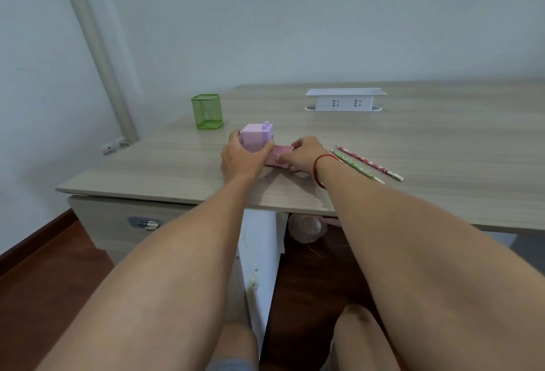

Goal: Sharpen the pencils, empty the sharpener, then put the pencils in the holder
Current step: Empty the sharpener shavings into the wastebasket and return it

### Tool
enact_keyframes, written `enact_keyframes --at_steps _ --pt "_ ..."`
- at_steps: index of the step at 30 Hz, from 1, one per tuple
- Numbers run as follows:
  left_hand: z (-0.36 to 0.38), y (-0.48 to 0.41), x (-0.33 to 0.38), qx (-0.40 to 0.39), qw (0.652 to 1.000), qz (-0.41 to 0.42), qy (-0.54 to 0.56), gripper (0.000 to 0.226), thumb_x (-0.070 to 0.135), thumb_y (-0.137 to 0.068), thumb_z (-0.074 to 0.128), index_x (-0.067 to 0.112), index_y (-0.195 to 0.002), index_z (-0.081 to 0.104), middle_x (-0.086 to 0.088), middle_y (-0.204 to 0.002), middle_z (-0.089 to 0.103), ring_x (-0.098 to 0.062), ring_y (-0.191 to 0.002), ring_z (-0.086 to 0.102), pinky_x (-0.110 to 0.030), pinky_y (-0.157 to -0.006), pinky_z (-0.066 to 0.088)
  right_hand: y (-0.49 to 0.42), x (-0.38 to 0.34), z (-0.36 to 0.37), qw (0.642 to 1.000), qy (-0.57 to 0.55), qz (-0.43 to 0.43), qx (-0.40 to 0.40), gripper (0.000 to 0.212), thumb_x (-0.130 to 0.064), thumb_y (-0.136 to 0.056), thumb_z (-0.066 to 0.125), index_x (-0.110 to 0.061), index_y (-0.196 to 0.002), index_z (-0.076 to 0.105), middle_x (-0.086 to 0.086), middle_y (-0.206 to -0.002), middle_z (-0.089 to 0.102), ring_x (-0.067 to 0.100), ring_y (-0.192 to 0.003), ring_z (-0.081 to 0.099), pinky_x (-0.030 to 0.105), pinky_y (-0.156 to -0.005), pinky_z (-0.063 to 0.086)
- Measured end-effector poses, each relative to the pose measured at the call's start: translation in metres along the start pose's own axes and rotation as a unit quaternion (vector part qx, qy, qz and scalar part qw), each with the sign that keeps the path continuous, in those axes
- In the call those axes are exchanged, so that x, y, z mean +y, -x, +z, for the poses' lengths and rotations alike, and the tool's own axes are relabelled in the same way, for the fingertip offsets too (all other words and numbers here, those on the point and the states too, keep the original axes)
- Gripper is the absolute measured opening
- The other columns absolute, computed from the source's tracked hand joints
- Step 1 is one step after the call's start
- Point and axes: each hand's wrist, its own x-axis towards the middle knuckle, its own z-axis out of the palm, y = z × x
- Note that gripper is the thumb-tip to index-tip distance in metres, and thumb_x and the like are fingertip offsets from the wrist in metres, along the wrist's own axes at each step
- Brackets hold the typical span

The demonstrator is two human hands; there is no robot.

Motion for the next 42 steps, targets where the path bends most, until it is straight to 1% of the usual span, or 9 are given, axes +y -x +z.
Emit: enact_keyframes --at_steps 10,14,18,23,27,30,33,37,42 --pt "-0.002 -0.004 0.0 0.004 1.0 -0.02 0.011 0.052 0.059 -0.058 0.064 0.027 -0.1 0.063 0.002 -0.099 0.069 -0.022 -0.093 0.065 -0.038 -0.08 0.056 -0.008 0.003 0.003 0.999 -0.035 -0.014 -0.014 0.059 -0.015 -0.076 0.078 -0.001 -0.126 0.051 0.015 -0.106 0.065 0.024 -0.077 0.066 0.041 -0.088 0.058" --pt "-0.002 -0.003 -0.002 -0.01 1.0 -0.021 0.015 0.057 0.061 -0.057 0.063 0.028 -0.104 0.061 -0.001 -0.102 0.067 -0.024 -0.098 0.063 -0.04 -0.084 0.055 -0.005 0.004 0.001 0.999 -0.027 -0.02 -0.02 0.057 -0.016 -0.077 0.078 -0.004 -0.126 0.051 0.008 -0.099 0.062 0.02 -0.07 0.064 0.03 -0.07 0.056" --pt "0.001 -0.006 -0.004 -0.035 0.999 0.0 -0.013 0.068 0.06 -0.062 0.068 0.03 -0.122 0.056 -0.005 -0.115 0.06 -0.023 -0.108 0.055 -0.037 -0.092 0.051 -0.004 0.005 0.002 0.999 -0.002 -0.032 -0.023 0.062 -0.024 -0.072 0.082 -0.007 -0.124 0.053 0.004 -0.101 0.062 0.029 -0.096 0.07 0.043 -0.093 0.055" --pt "0.001 -0.006 -0.005 -0.047 0.999 0.011 0.001 0.058 0.056 -0.073 0.068 0.032 -0.125 0.054 -0.005 -0.116 0.048 -0.014 -0.098 0.043 -0.026 -0.088 0.038 -0.002 0.008 0.002 0.999 -0.005 -0.035 -0.01 0.055 -0.026 -0.073 0.081 -0.005 -0.119 0.058 0.008 -0.105 0.065 0.03 -0.103 0.068 0.044 -0.095 0.053" --pt "0.001 -0.007 -0.002 -0.007 0.997 -0.054 0.049 0.064 0.061 -0.082 0.055 0.016 -0.126 0.045 -0.013 -0.123 0.054 -0.027 -0.113 0.053 -0.031 -0.088 0.04 0.0 0.007 0.001 0.999 -0.015 -0.039 -0.022 0.064 -0.022 -0.077 0.08 -0.007 -0.132 0.051 0.004 -0.109 0.061 0.018 -0.086 0.064 0.027 -0.079 0.054" --pt "0.0 -0.011 -0.003 0.027 0.99 -0.109 0.085 0.056 0.056 -0.086 0.053 0.006 -0.11 0.054 -0.013 -0.115 0.061 -0.03 -0.106 0.058 -0.03 -0.083 0.041 0.0 0.007 0.001 0.999 -0.015 -0.044 -0.025 0.068 -0.019 -0.077 0.079 -0.008 -0.136 0.049 0.006 -0.123 0.06 0.015 -0.092 0.06 0.027 -0.086 0.053" --pt "0.004 -0.015 -0.008 0.015 0.993 -0.096 0.069 0.056 0.061 -0.083 0.052 0.006 -0.085 0.066 -0.01 -0.097 0.068 -0.026 -0.093 0.061 -0.029 -0.079 0.045 -0.004 0.006 0.002 0.999 0.0 -0.039 -0.033 0.071 -0.018 -0.075 0.079 -0.007 -0.138 0.047 0.005 -0.124 0.061 0.019 -0.107 0.061 0.033 -0.1 0.05" --pt "0.004 -0.014 -0.005 0.006 0.996 -0.085 0.04 0.06 0.061 -0.084 0.051 0.015 -0.047 0.045 -0.004 -0.06 0.056 -0.024 -0.067 0.05 -0.027 -0.062 0.036 -0.007 0.01 0.004 0.999 -0.016 -0.036 -0.028 0.064 -0.017 -0.071 0.081 -0.008 -0.129 0.056 0.005 -0.119 0.065 0.022 -0.11 0.063 0.039 -0.102 0.05" --pt "0.002 -0.011 -0.005 0.002 0.996 -0.085 0.033 0.064 0.06 -0.085 0.051 0.015 -0.041 0.039 0.0 -0.048 0.043 -0.025 -0.06 0.046 -0.028 -0.06 0.034 -0.008 0.01 0.009 0.998 -0.008 -0.051 -0.026 0.062 -0.022 -0.07 0.084 -0.01 -0.126 0.059 0.004 -0.119 0.066 0.02 -0.11 0.062 0.039 -0.103 0.048"
